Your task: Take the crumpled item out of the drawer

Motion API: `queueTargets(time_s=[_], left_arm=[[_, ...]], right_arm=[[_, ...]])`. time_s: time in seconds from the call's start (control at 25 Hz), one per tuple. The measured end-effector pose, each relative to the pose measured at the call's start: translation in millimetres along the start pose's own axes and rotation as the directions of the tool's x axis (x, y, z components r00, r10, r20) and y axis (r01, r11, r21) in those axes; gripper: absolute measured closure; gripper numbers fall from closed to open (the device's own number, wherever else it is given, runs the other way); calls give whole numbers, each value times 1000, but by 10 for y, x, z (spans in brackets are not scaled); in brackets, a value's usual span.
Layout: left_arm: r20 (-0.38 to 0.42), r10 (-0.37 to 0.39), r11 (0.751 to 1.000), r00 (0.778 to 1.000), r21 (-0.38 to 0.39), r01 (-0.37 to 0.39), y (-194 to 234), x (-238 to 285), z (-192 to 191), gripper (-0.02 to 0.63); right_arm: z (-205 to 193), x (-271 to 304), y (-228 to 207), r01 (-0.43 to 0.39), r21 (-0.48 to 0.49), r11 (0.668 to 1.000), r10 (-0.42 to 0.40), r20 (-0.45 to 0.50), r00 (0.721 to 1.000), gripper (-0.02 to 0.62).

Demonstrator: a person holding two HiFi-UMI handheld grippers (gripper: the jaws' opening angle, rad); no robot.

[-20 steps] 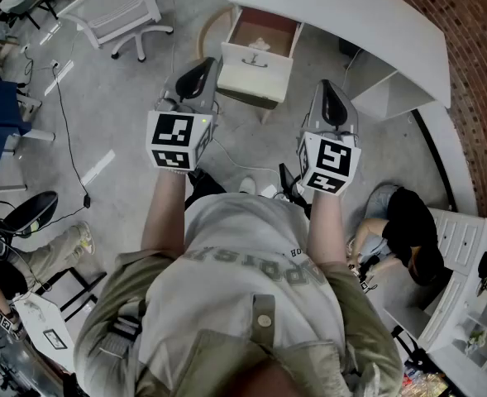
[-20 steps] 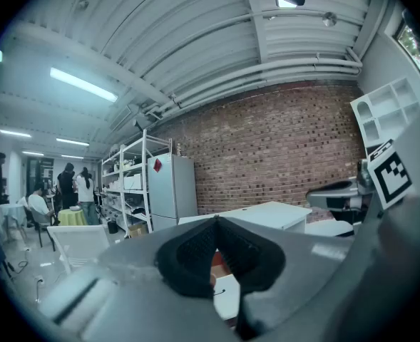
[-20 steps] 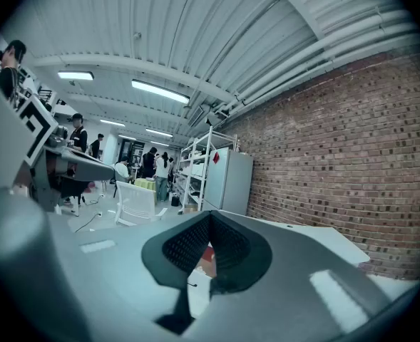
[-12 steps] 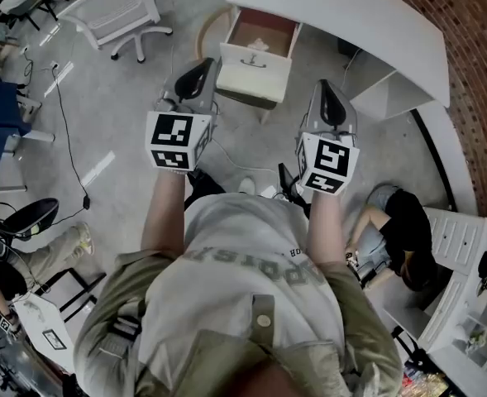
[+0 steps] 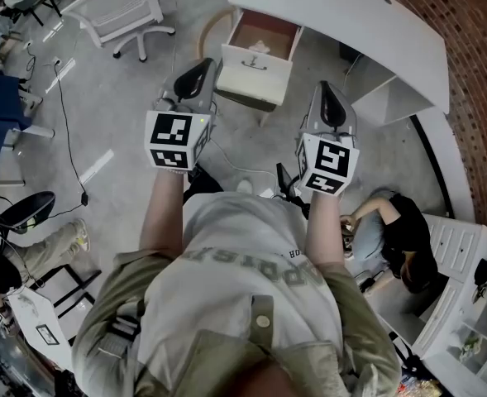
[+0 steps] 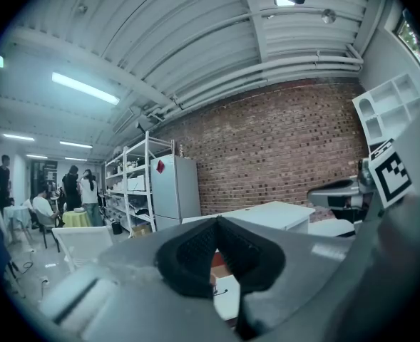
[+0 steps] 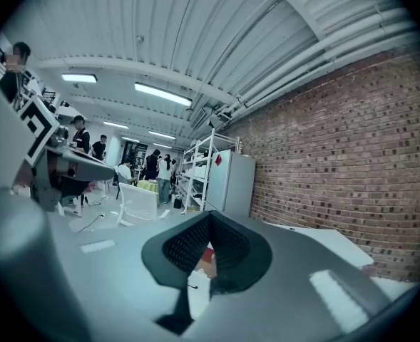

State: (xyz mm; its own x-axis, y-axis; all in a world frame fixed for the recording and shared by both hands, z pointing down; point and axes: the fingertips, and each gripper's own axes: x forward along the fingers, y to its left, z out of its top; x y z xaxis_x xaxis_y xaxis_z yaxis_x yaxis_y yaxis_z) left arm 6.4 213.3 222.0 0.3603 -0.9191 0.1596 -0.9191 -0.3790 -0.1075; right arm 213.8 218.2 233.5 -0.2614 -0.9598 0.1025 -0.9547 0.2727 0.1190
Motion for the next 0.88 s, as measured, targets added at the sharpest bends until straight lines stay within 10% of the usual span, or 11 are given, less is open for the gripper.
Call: queueTargets(time_s=[0.24, 0.44, 0.88], left_arm=[[12, 67, 995, 998, 69, -68, 116, -40, 75, 596], [18, 70, 995, 997, 69, -71, 210, -15, 85, 379], [-59, 1, 1000, 998, 10, 0, 436, 479, -185, 344]], right_arm=[[93, 43, -41, -57, 139, 989, 48, 67, 997, 553], [129, 107, 68, -107, 145, 984, 96, 80, 992, 349], [-103, 554, 91, -87, 136, 987, 88, -6, 996, 324]])
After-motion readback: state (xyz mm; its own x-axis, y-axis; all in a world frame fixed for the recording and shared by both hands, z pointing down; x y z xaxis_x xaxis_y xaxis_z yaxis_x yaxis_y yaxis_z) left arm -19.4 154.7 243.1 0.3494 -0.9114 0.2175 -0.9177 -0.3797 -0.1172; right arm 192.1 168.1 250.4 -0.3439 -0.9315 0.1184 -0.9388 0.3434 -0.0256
